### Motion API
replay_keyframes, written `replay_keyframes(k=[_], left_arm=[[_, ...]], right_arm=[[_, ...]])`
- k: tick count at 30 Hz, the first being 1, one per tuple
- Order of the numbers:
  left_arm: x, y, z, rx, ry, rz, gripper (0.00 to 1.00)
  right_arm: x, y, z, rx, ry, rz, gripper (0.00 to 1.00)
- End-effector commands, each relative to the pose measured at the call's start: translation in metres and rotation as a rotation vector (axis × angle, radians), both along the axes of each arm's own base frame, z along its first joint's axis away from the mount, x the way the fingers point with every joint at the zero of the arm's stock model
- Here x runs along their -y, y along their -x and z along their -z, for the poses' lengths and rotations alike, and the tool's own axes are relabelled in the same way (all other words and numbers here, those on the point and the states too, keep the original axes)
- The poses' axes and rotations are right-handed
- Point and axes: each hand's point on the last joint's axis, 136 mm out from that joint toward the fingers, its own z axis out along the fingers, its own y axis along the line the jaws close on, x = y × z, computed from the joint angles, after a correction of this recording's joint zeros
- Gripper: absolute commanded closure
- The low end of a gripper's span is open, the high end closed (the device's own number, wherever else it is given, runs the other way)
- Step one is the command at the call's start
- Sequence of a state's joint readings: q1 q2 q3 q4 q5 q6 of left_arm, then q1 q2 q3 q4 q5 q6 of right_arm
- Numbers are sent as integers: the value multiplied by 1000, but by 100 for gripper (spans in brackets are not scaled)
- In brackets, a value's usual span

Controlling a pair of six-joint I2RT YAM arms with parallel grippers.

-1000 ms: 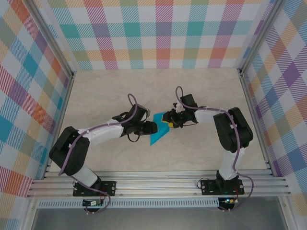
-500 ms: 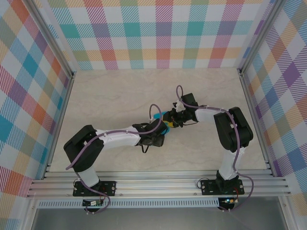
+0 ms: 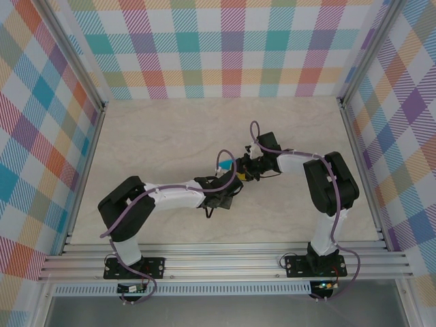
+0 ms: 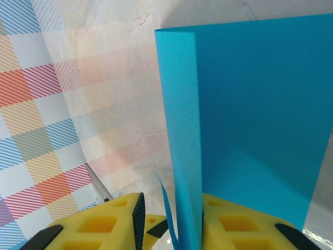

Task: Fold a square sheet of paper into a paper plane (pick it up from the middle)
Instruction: Fourth fold the wing at the center of the table.

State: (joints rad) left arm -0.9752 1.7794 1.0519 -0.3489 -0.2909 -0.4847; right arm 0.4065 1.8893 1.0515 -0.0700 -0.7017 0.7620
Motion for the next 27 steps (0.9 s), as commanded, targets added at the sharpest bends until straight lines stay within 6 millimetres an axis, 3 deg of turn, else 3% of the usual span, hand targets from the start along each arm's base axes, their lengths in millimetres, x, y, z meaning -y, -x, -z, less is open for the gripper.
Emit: replay_keyframes(k=[1, 6, 13, 20, 27], left_arm=[[-1, -1, 2, 15, -53, 15, 56], [-3, -1, 4, 16, -62, 14, 58], [-2, -1, 2, 24, -52, 16, 70], [-1, -1, 2, 25, -45, 18, 76], [1, -1, -2, 30, -30, 26, 73]], right_arm=[[-4, -3, -4, -1, -21, -18, 69], [-3, -3, -3, -3, -16, -17, 70], [-3, -3, -2, -7, -15, -16, 70], [-3, -3, 0, -10, -12, -17, 70], [-2, -2, 2, -14, -8, -14, 70]])
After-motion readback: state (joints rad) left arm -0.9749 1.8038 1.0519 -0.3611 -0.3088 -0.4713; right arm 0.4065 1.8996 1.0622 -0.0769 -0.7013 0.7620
